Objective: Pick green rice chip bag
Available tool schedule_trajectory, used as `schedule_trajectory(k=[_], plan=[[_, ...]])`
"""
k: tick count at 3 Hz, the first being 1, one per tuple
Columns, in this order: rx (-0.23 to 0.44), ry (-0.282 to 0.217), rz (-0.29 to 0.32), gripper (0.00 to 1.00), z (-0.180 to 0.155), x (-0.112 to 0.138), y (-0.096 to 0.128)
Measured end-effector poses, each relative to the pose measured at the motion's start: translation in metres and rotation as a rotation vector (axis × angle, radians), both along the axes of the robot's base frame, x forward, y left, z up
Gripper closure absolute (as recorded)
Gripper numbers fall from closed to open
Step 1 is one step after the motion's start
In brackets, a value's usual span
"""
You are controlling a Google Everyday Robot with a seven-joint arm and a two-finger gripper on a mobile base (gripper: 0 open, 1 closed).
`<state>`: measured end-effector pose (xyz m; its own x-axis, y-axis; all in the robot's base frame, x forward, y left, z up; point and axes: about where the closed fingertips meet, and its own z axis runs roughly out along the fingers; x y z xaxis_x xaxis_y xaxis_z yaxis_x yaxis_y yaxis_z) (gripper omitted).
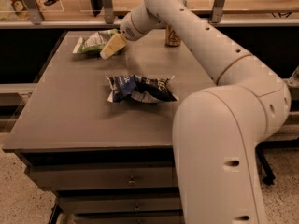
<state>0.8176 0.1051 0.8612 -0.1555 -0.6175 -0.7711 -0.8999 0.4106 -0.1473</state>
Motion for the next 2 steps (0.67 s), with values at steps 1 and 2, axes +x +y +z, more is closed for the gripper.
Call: schedule_trajectory(k=[1,2], plan=[[-0.014,0.025,0.019,0.0,-0.003,0.008,0.014],[-0.032,0.05,0.04,0.16,-0.011,0.008,0.026]])
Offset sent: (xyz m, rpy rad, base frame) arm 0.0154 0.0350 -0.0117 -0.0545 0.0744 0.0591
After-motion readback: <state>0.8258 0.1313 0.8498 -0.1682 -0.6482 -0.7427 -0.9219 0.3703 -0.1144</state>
